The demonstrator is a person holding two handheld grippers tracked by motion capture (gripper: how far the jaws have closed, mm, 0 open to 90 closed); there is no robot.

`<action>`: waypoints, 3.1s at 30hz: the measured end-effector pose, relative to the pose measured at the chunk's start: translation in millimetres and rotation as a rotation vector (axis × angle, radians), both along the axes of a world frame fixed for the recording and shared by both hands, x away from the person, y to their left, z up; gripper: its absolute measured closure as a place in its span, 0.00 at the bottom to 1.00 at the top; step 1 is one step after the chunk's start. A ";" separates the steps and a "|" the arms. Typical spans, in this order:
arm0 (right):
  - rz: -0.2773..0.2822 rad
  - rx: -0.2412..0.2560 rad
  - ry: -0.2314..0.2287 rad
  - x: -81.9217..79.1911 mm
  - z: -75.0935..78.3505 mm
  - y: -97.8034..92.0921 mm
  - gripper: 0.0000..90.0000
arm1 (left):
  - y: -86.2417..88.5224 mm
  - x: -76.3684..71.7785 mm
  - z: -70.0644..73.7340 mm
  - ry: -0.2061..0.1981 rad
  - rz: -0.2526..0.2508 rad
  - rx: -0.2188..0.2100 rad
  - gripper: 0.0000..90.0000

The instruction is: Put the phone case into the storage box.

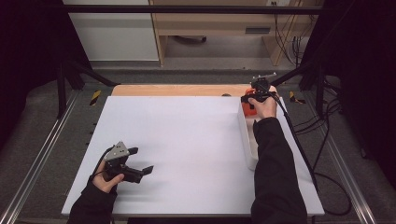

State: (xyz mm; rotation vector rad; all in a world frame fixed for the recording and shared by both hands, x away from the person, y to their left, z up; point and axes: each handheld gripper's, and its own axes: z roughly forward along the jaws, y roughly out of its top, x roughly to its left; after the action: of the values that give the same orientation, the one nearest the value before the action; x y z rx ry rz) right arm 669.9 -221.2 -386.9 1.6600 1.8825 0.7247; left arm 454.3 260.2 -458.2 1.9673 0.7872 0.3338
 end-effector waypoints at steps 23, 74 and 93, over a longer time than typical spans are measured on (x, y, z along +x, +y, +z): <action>0.015 0.033 -0.039 0.5 2.9 -3.8 0.02 | -1.1 0.3 -1.0 0.004 -0.002 0.006 0.00; 0.630 0.239 -0.396 -196.2 2.5 -10.7 0.00 | -4.4 -5.6 7.1 -0.025 -0.010 -0.024 0.00; 0.680 0.264 -0.418 -231.7 -35.5 -45.3 0.00 | -4.7 -8.6 10.6 -0.044 -0.012 -0.035 0.00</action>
State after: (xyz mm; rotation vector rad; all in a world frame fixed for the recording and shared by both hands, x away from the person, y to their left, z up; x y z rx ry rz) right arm 438.2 -266.5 -422.4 0.8592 2.0824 1.5115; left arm 445.7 255.5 -447.6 1.9251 0.7477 0.3533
